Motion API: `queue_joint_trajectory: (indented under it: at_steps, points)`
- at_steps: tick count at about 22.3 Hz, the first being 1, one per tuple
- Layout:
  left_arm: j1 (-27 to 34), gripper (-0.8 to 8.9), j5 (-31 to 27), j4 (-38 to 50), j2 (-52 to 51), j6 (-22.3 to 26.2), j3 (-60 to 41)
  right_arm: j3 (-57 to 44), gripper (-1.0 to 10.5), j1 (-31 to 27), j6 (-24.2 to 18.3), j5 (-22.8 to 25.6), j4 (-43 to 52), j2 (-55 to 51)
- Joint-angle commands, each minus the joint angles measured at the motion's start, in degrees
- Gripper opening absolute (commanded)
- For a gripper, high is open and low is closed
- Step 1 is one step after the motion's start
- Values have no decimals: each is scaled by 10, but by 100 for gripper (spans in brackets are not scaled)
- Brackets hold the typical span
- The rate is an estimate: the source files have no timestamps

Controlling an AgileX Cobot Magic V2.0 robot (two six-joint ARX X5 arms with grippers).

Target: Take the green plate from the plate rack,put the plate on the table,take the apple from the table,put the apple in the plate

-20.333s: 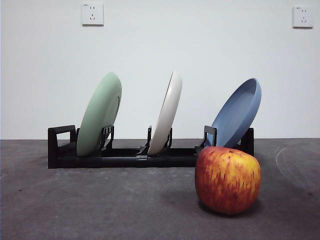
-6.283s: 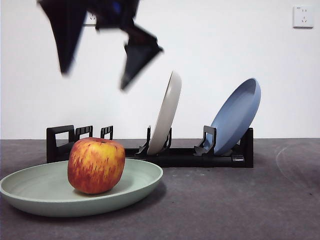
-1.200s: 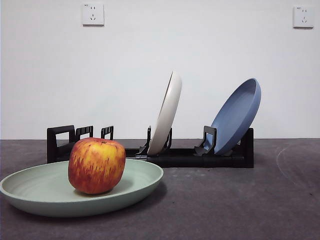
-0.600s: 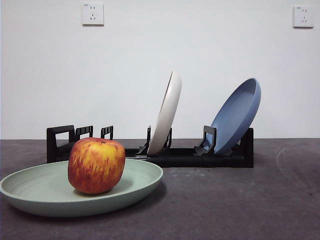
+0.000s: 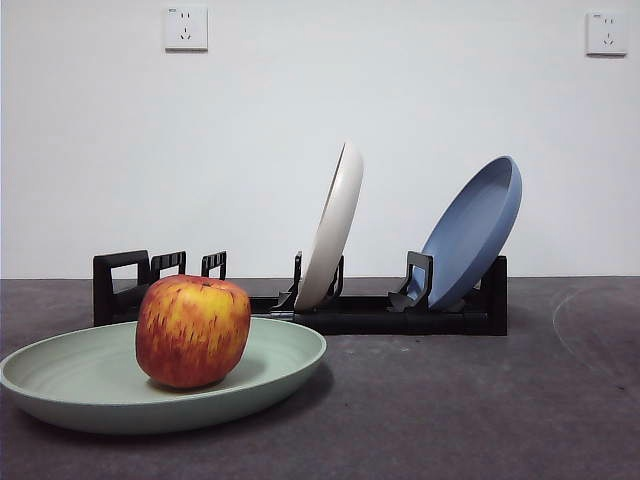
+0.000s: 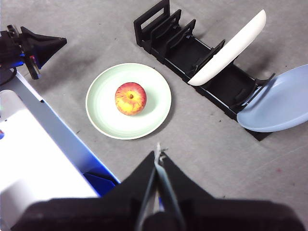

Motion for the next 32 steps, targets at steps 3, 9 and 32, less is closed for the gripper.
queue_joint_trajectory:
  at_steps: [3, 9, 32]
  points:
    - [2, -3, -2, 4, 13, 5, -5, -13, -1, -29, -27, 87, 52, -1]
    - [2, -4, -2, 4, 35, 5, -5, -239, 0, -262, -80, -43, 342, -65]
    - [2, -3, -2, 9, 65, 5, -4, -948, 0, -566, -56, -114, 713, -544]
